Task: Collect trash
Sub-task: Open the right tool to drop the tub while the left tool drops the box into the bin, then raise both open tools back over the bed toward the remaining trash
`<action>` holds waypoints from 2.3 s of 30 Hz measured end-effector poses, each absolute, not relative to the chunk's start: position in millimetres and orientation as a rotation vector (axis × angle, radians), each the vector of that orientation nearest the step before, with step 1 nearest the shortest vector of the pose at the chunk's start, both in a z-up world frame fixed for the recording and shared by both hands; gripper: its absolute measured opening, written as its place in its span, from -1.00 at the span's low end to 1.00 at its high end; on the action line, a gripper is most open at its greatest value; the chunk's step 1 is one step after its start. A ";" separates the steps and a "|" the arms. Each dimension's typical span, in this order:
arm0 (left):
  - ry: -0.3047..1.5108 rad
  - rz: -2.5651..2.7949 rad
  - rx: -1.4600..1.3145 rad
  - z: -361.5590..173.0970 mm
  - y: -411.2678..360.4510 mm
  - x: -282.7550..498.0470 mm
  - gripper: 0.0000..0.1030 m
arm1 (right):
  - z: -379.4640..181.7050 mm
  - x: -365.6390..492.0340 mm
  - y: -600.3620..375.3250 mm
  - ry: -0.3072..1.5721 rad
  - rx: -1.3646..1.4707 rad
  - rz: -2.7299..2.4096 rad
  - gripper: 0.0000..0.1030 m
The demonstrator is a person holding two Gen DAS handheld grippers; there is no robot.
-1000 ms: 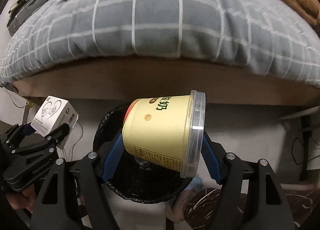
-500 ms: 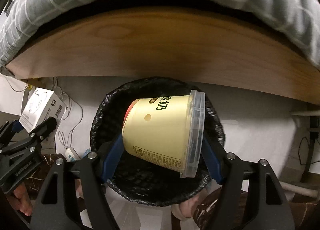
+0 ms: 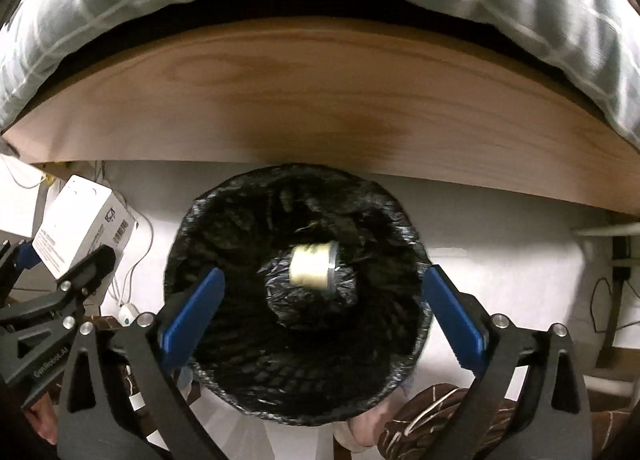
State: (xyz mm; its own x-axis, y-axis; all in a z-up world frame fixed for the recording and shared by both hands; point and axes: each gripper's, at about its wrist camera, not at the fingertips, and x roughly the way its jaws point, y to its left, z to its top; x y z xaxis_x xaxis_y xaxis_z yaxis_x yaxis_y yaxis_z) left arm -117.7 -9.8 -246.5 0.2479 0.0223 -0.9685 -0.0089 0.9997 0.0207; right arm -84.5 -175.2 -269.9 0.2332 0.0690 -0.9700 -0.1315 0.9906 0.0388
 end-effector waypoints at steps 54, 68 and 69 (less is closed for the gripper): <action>1.141 0.010 0.011 -150.0 -58.1 -98.3 0.89 | -139.8 -89.0 -246.8 0.958 0.006 0.003 0.85; 1.000 0.037 -0.034 -67.1 -11.7 -82.8 0.89 | -51.3 -77.3 -211.2 0.753 0.005 0.071 0.85; 0.988 0.035 -0.038 -61.8 -8.7 -79.8 0.89 | -46.1 -75.7 -209.2 0.741 0.001 0.080 0.85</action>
